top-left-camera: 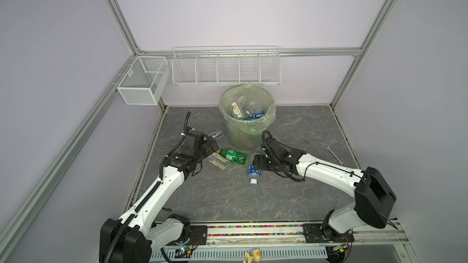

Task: Throw the plastic bottles in the bin
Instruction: 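Draw the left gripper back while the right gripper lowers toward the blue-labelled bottle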

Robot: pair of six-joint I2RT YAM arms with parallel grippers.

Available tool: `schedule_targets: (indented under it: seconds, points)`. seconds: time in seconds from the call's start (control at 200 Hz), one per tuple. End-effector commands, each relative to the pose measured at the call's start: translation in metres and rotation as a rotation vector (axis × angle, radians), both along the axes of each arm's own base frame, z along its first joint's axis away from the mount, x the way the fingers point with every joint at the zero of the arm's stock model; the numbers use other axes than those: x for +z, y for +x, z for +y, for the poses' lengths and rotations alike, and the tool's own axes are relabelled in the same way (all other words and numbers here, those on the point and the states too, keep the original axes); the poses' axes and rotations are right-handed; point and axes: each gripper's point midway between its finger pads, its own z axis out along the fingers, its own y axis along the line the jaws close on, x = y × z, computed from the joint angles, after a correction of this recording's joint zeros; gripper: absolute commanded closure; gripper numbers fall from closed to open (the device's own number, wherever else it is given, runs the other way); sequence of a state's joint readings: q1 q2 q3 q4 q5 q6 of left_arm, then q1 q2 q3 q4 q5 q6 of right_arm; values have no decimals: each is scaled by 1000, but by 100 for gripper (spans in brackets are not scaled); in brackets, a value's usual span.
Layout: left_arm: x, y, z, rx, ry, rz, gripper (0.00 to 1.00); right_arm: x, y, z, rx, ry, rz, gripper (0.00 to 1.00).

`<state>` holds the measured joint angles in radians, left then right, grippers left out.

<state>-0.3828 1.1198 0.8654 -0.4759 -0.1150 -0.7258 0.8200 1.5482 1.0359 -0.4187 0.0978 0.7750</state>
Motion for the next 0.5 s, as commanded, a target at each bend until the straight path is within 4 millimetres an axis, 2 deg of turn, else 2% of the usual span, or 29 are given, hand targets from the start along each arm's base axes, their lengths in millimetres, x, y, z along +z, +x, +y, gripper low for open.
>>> schedule_targets:
  seconds: [0.0,0.205,0.495]
  points:
    - [1,2,5,27,-4,-12,1,0,2,13,-4,30,16,11]
    - [-6,-2,8,40,-3,-2,1,-13,2,25,7,20,51,11]
    - [-4,-5,18,57,19,-17,1,-30,3,32,10,-12,76,8]
